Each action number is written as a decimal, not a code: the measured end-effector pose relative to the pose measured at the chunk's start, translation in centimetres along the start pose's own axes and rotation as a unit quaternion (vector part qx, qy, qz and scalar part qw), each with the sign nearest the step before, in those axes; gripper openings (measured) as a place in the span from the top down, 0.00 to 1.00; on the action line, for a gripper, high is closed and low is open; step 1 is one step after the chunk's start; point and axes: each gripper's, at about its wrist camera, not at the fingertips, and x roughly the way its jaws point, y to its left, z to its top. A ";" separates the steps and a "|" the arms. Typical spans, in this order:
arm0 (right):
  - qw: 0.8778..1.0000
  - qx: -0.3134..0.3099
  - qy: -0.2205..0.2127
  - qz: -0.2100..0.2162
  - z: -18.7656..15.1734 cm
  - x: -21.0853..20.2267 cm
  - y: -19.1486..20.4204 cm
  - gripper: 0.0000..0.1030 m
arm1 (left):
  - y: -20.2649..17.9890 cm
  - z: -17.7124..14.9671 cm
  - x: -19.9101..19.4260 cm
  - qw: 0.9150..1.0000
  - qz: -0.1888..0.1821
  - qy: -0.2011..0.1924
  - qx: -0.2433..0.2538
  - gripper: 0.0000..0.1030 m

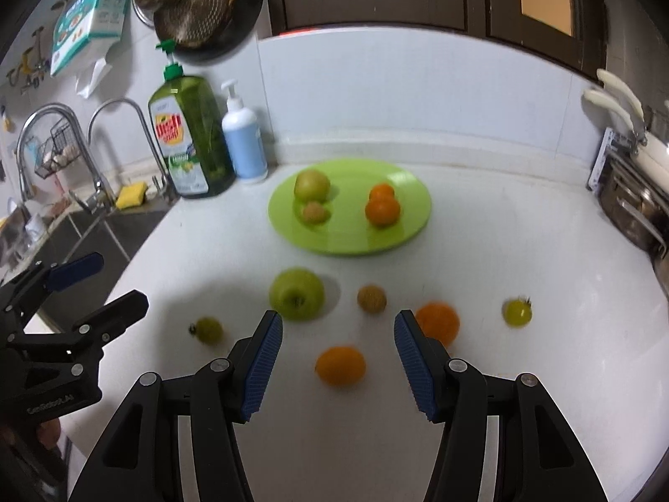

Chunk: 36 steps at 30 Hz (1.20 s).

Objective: Organize fruits
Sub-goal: 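Move the left tool toward a small green fruit while the right tool reaches an orange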

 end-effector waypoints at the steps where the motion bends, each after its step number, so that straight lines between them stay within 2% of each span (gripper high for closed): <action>1: 1.000 -0.001 0.006 0.000 -0.4 0.2 0.1 0.45 | 0.0 -0.4 0.2 1.000 -0.002 0.002 0.003 0.24; 5: 1.000 -0.001 0.031 0.000 -1.7 0.9 0.3 0.45 | -0.1 -1.6 1.0 1.000 -0.014 0.019 0.004 0.25; 10: 0.999 0.000 0.051 -0.002 -2.9 2.0 0.4 0.45 | -0.2 -2.9 2.8 0.999 -0.026 0.041 0.007 0.32; 14: 0.999 -0.006 0.053 -0.012 -3.3 2.5 0.6 0.45 | -0.4 -3.2 4.1 0.998 -0.030 0.049 0.016 0.37; 20: 0.998 -0.003 0.057 -0.006 -3.1 3.5 0.4 0.47 | -0.4 -3.0 5.7 0.997 -0.044 0.058 0.018 0.44; 28: 0.998 0.000 0.069 -0.004 -3.0 4.9 0.3 0.56 | -0.2 -3.2 7.7 0.995 -0.058 0.078 0.010 0.50; 30: 0.997 -0.001 0.071 -0.002 -3.1 5.2 0.3 0.56 | -0.2 -3.3 8.3 0.994 -0.061 0.088 0.004 0.55; 36: 0.997 -0.004 0.075 -0.005 -2.9 5.9 0.3 0.57 | 0.0 -3.1 9.1 0.993 -0.069 0.097 -0.011 0.58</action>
